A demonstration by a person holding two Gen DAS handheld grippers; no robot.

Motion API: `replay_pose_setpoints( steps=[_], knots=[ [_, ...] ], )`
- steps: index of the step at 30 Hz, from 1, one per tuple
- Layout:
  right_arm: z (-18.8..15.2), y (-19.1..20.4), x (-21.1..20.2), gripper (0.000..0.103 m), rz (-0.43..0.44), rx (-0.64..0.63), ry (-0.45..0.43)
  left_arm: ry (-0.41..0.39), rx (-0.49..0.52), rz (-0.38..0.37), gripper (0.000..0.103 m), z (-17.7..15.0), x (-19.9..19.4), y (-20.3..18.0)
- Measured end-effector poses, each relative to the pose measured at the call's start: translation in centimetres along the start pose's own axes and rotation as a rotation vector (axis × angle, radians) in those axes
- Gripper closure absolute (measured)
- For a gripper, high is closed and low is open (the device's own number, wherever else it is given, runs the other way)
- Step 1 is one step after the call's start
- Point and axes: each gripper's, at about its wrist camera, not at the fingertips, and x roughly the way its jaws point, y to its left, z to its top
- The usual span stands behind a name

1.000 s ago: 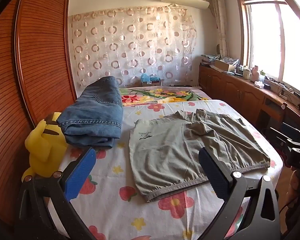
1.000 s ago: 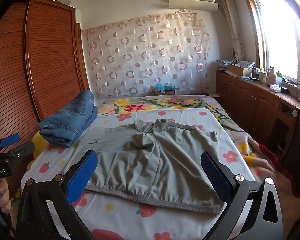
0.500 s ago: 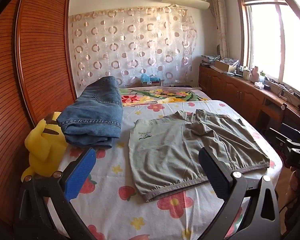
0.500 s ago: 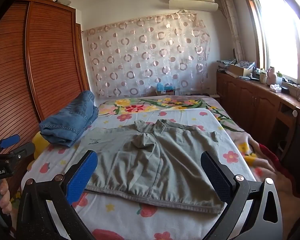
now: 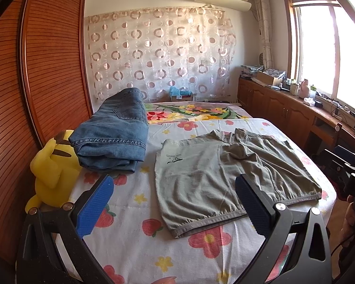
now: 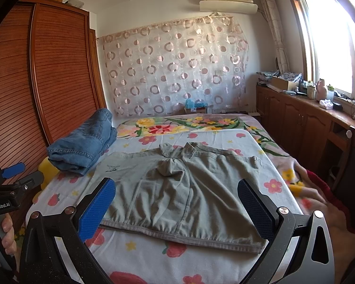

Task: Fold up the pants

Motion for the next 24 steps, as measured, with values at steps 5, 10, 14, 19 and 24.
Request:
replay_pose_setpoints(
  steps=[5, 10, 14, 19, 24],
  knots=[
    [-0.01, -0.02, 0.02, 0.0, 0.0, 0.0, -0.001, -0.001, -0.002, 0.0, 0.0, -0.02, 0.03, 0.07],
    [0.02, -0.01, 0.35, 0.0, -0.001, 0.002, -0.002, 0.0, -0.004, -0.003, 0.0, 0.04, 0.05, 0.12],
    [0.01, -0.03, 0.33, 0.0, 0.001, 0.002, -0.002, 0.001, -0.003, -0.003, 0.0, 0.05, 0.06, 0.12],
    [0.01, 0.0, 0.31, 0.0, 0.0, 0.002, -0.002, 0.0, -0.003, -0.002, 0.0, 0.04, 0.03, 0.11],
    [0.01, 0.01, 0.31, 0.0, -0.001, 0.001, -0.003, 0.0, -0.002, -0.002, 0.0, 0.04, 0.01, 0.1]
  ],
)
